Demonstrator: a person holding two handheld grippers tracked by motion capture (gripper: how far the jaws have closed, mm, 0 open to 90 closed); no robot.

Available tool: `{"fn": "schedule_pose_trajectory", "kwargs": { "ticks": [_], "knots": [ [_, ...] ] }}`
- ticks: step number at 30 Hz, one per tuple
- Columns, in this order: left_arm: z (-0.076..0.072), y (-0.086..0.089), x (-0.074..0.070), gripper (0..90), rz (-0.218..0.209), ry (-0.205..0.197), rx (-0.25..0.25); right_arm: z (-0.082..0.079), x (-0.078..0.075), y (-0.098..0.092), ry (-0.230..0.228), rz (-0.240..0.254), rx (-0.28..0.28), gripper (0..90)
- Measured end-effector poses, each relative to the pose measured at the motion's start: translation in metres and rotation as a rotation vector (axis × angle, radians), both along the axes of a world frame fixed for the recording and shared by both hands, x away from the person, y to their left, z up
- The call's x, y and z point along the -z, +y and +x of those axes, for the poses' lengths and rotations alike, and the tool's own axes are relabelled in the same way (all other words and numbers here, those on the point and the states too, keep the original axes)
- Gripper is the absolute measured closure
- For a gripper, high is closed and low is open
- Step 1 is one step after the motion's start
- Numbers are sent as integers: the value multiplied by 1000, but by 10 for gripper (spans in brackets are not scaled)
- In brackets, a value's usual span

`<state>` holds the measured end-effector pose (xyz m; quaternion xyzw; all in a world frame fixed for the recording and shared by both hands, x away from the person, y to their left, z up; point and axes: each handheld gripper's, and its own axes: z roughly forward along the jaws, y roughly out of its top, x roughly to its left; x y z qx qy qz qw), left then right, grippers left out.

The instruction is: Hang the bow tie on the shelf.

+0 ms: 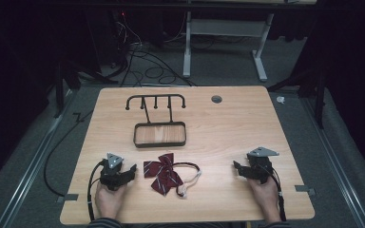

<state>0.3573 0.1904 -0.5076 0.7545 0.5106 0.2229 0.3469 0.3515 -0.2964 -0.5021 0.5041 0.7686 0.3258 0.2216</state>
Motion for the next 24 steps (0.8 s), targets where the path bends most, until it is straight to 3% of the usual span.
{"fn": "schedule_pose_trajectory", "kwargs": {
  "ticks": [24],
  "knots": [
    [0,0,0,339,-1,6,15,0,0,0,4,7,2,340]
  ]
}}
